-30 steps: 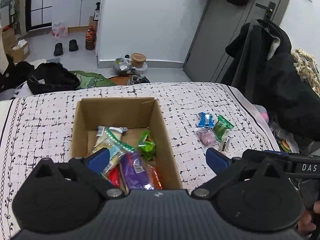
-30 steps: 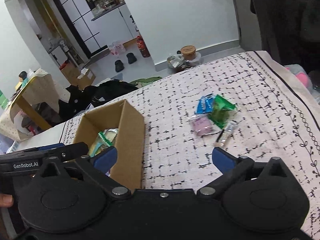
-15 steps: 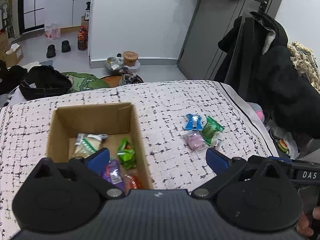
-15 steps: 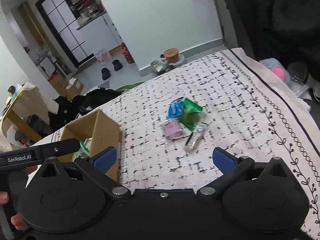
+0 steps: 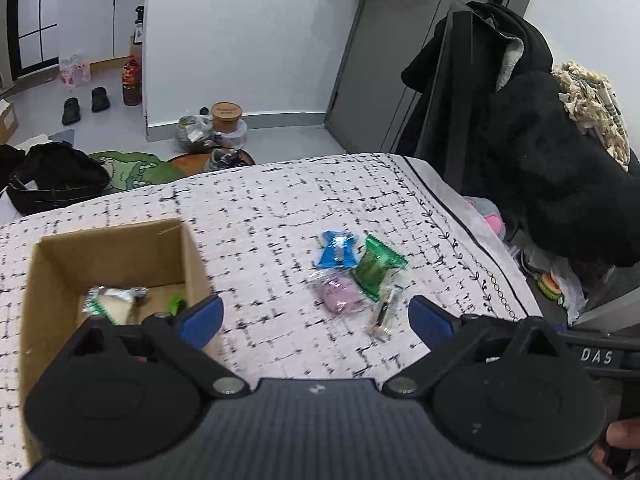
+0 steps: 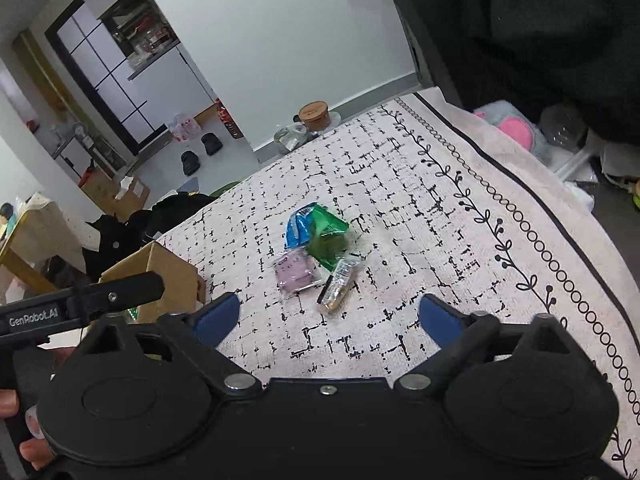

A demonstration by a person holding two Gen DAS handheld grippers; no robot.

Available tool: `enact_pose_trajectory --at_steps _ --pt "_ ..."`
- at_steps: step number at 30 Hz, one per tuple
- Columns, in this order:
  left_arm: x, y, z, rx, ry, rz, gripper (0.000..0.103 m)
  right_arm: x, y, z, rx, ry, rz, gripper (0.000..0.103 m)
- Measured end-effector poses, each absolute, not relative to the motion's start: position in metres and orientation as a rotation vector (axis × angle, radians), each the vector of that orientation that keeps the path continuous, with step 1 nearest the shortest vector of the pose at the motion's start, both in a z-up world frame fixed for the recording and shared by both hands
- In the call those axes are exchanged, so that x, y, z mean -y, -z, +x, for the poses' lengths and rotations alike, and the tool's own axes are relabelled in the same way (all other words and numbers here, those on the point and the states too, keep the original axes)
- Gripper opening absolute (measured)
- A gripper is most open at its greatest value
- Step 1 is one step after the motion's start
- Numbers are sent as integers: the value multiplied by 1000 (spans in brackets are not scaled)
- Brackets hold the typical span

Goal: Organize snacks
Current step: 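Move both grippers back toward the blue, green, pink and silver packs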

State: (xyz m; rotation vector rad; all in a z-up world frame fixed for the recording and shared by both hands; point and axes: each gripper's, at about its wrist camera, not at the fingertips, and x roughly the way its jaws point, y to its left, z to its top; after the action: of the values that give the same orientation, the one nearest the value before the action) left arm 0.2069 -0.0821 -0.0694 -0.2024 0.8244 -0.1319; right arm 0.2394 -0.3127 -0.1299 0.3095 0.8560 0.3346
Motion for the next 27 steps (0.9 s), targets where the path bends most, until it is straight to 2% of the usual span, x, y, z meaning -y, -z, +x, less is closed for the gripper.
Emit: enact_pose_trajectory --at_steps 6,17,20,27 --pt "96 76 225 -831 138 -212 95 318 141 250 -877 -340 341 80" --pt "115 97 249 -884 128 -212 86 314 164 275 -924 -351 393 72" --pt "118 104 258 -902 117 -224 82 311 172 284 -940 -354 409 68" --pt "121 124 277 -951 104 -249 64 303 192 302 -992 -354 424 57"
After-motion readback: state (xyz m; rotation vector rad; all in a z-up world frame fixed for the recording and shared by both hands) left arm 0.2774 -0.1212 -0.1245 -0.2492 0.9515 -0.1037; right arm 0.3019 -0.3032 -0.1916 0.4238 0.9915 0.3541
